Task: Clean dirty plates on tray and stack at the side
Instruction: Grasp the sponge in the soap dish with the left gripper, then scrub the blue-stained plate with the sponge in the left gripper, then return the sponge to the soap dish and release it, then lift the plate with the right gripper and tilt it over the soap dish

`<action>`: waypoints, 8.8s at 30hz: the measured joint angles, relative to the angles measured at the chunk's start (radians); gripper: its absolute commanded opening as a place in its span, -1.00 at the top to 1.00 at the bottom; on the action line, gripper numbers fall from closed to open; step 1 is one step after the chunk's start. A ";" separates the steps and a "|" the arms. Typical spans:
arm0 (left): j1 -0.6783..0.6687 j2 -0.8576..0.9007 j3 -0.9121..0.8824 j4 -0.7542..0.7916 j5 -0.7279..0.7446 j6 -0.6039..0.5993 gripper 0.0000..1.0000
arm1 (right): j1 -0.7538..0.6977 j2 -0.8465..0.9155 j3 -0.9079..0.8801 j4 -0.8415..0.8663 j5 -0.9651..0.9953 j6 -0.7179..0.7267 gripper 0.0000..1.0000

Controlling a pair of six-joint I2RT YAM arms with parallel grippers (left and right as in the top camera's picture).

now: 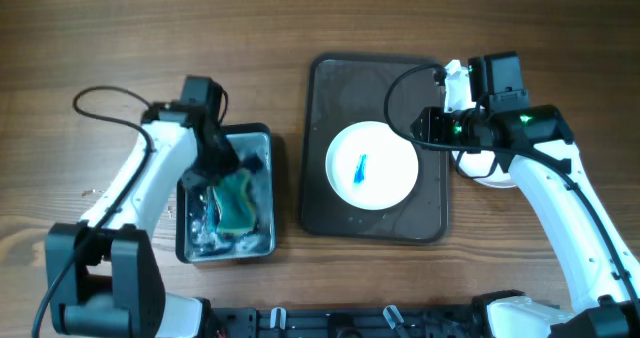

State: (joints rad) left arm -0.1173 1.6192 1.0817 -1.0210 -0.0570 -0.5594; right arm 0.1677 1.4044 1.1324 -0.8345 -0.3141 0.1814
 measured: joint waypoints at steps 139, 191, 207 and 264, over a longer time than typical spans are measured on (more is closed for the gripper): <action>-0.515 0.446 0.372 0.146 0.042 -0.176 0.92 | -0.005 0.414 -0.135 0.245 -0.027 -0.018 0.90; -0.509 0.496 0.349 0.548 0.315 -0.136 0.92 | -0.001 0.413 -0.136 0.245 -0.017 -0.003 0.91; -0.522 0.526 0.376 0.328 0.568 -0.081 0.92 | 0.011 0.413 -0.136 0.244 -0.019 -0.029 0.91; 0.387 -0.363 0.334 -0.279 0.089 -0.055 -1.00 | 0.404 0.249 0.276 -0.026 0.148 -0.002 0.91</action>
State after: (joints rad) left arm 0.2695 1.2564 1.4158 -1.2999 0.0322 -0.6147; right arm 0.5716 1.6539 1.4086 -0.8608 -0.1665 0.1799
